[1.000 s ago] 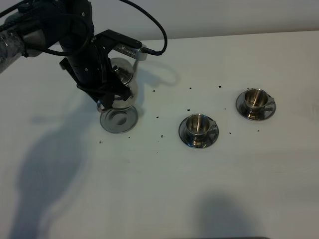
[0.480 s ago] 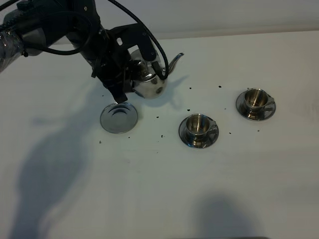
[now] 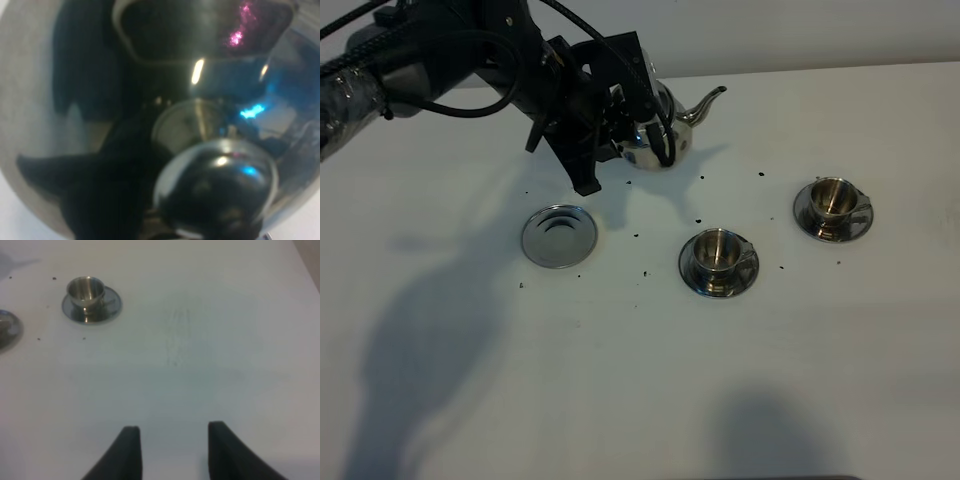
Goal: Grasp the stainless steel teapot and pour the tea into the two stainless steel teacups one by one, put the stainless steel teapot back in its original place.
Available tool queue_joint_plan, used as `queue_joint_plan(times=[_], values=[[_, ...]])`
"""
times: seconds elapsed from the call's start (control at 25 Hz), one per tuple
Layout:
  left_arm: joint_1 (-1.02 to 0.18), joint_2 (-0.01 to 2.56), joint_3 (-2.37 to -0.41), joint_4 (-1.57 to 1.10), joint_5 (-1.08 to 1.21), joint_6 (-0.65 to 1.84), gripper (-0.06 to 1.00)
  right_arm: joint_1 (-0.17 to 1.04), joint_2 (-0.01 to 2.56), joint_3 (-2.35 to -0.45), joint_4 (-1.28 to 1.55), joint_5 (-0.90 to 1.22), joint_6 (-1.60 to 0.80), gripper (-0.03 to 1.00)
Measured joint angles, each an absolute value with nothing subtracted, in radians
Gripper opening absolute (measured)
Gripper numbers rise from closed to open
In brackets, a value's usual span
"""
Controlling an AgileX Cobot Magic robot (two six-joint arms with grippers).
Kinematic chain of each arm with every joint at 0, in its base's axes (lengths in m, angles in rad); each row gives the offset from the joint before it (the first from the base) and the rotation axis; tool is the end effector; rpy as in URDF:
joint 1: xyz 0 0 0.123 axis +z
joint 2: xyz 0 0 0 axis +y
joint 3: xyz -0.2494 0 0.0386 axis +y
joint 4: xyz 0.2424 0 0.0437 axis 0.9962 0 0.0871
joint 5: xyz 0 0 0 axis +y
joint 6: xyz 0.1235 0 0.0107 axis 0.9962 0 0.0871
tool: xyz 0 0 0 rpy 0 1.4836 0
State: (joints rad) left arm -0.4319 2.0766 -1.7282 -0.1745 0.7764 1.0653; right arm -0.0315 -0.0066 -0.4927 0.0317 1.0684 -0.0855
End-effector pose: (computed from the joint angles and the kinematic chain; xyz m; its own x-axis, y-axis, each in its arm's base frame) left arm 0.4120 -0.2065 0.1753 -0.0775 0.9185 -0.3878 0.9073 0.2262 0.3543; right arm 0.0521 0.0018 0.2569 -0.4624 -0.0556 -0.8849 -0.0256 0.9985 -0.0494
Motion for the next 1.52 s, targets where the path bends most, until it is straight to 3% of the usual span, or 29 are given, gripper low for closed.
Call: queue_joint_plan(times=[0.48,1.08,1.52], values=[[-0.482,2.26,-1.906,-0.16,0.734,1.137,0.22,-0.031,-0.007,-0.493,0.032,1.068,-0.086,0.31],[-0.56,2.313,-1.934,-0.05,0.549,1.305,0.22,-0.031,-0.007,-0.493,0.032,1.068,-0.086,0.31],[-0.594,2.506,-2.19,0.013,0.56,1.304,0.22,-0.031,-0.007,-0.493,0.032,1.068,-0.086,0.31]])
